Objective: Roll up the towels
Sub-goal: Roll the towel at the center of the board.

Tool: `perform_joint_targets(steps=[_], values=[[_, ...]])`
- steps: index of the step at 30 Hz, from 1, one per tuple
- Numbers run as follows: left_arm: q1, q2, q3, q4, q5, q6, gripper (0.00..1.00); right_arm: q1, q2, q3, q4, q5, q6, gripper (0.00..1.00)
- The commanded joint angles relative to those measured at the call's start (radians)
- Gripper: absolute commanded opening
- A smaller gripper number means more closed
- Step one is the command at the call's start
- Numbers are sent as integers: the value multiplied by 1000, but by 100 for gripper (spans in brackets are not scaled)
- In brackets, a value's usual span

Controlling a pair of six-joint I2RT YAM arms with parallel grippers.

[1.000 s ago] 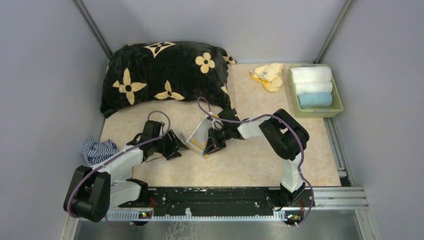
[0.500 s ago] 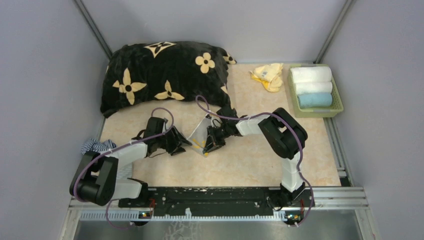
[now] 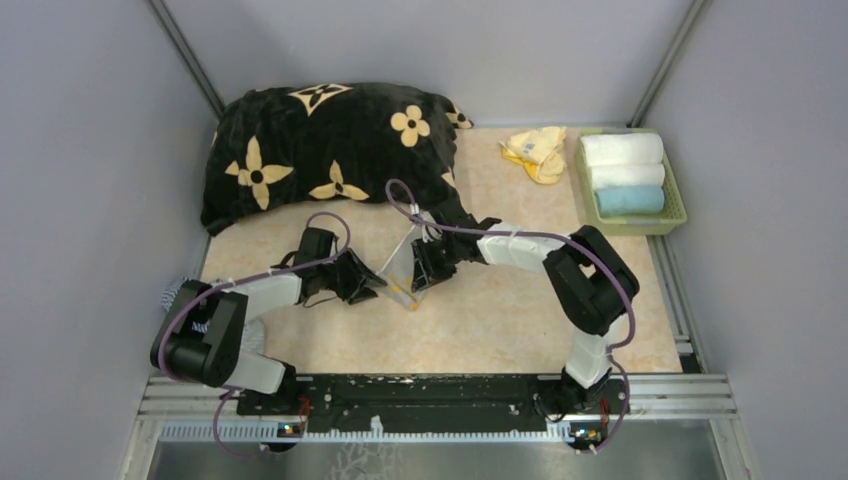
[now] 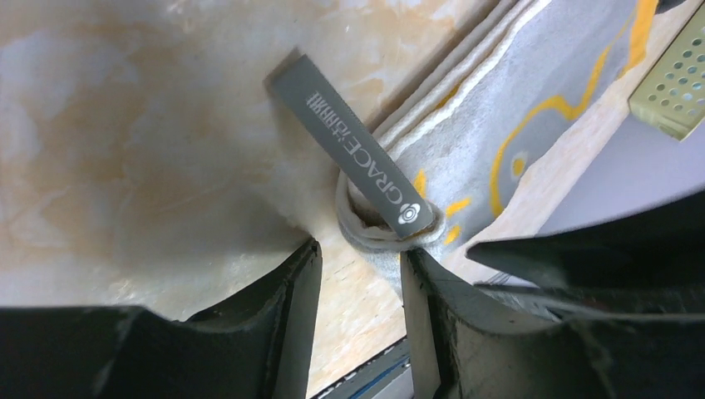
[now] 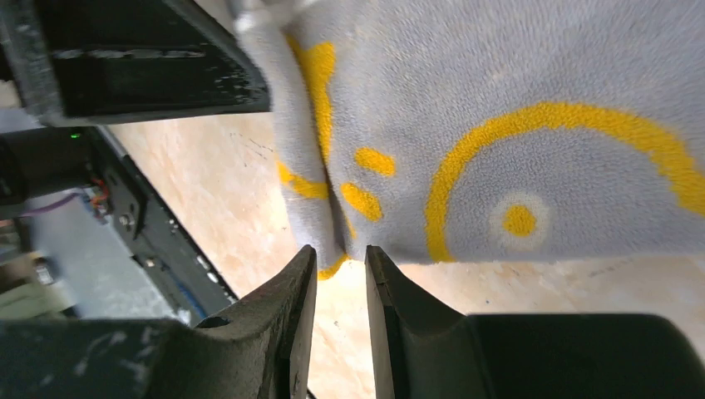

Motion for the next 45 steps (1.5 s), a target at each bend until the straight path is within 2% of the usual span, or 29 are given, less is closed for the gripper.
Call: perform_joint_targets(steps=[1, 4, 11, 32, 45], values=[[3, 85, 10, -40, -73, 5, 47, 86, -126, 74, -74, 236, -142, 29], [3, 110, 20, -50, -76, 0, 47, 167, -157, 91, -91, 351, -204, 29], [3, 154, 22, -51, -63, -19, 45, 276, -120, 118, -60, 366, -258, 30], [11, 146, -4, -86, -92, -32, 42, 304, 41, 155, -94, 584, -377, 32], [22, 166, -28, -85, -106, -30, 39, 404, 148, 116, -135, 743, -489, 35]])
